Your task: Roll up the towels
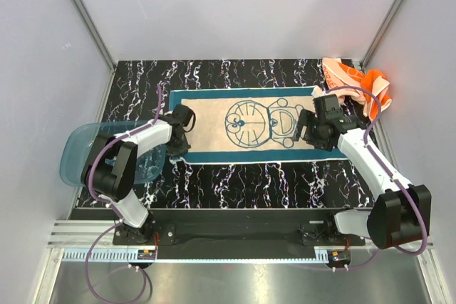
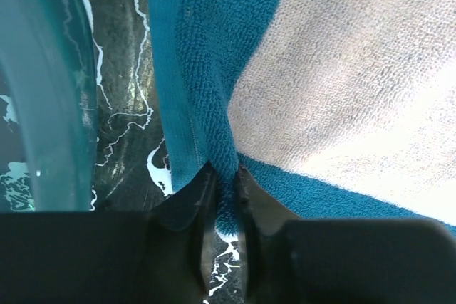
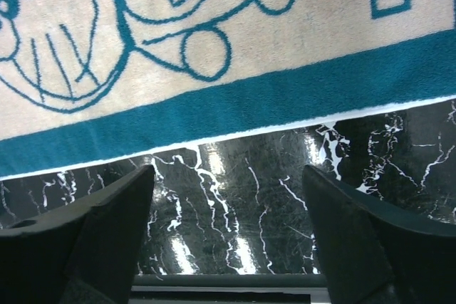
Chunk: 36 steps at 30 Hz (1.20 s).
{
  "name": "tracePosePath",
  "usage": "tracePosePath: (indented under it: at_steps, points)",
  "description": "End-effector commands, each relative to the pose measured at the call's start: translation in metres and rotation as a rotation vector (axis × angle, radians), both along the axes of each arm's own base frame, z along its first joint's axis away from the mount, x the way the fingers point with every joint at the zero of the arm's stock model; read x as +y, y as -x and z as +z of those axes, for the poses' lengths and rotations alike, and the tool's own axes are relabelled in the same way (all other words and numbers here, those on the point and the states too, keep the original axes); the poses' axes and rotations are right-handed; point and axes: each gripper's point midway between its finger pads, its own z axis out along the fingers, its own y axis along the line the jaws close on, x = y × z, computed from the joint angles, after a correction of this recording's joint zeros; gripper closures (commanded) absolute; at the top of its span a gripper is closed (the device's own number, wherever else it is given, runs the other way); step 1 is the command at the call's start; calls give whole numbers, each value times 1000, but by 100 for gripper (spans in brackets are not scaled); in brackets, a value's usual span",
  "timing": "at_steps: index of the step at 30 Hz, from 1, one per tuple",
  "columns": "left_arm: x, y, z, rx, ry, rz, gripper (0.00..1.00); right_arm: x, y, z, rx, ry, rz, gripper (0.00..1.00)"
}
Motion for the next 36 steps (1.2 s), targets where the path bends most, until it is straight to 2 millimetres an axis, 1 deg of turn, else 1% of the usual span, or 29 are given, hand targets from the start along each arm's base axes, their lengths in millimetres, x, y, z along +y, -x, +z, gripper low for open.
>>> tracePosePath:
  at_steps: [1,2,3,5,6,9,11,12,14,15,16,18,19,22,24,26,28,29,31,35,36]
  points:
    - [10,11,-16,66,-47,-6,84,-10,-7,2,-28,27,-70,14]
    - [10,11,-15,69,-46,-11,89,-20,-8,1,-25,46,-113,16]
    - [9,9,-13,66,-41,-24,92,-32,-7,-2,-18,65,-160,17]
    - [8,9,-11,67,-38,-40,92,-47,-8,-5,-11,36,-229,21]
    - [8,8,-9,64,-38,-52,91,-65,-7,-12,5,3,-297,21]
    - [6,7,-4,52,-24,-76,91,-93,-4,-25,40,4,-410,24]
    - [4,7,-3,49,-13,-90,91,-101,-5,-31,76,-6,-478,24]
    - [2,6,-1,44,-4,-106,91,-99,-12,-27,74,-48,-485,24]
    - [0,5,2,43,6,-127,91,-108,-21,-31,84,-57,-523,23]
    - [-3,5,4,44,17,-137,91,-121,-25,-30,83,-18,-554,23]
    - [-4,5,5,43,25,-146,91,-136,-23,-40,126,7,-576,23]
    - [-7,6,12,31,47,-160,92,-151,-17,-53,165,27,-606,24]
    - [-9,7,14,26,57,-164,92,-164,-12,-60,185,29,-635,24]
    - [-14,10,18,9,93,-177,91,-173,-4,-78,225,31,-650,24]
    - [-16,10,20,1,105,-182,91,-177,-4,-88,252,37,-653,25]
    - [-18,10,20,-1,117,-191,92,-181,-7,-91,258,50,-658,25]
    - [-19,9,20,-4,124,-193,92,-181,-8,-97,274,46,-660,28]
    - [-20,8,20,-5,125,-194,92,-180,-10,-98,273,38,-659,33]
    - [-21,8,19,-3,131,-196,92,-179,-13,-103,278,26,-658,37]
    - [-23,7,16,0,137,-200,93,-178,-15,-112,290,22,-649,55]
    - [-23,6,17,-1,137,-200,95,-177,-15,-112,290,14,-641,68]
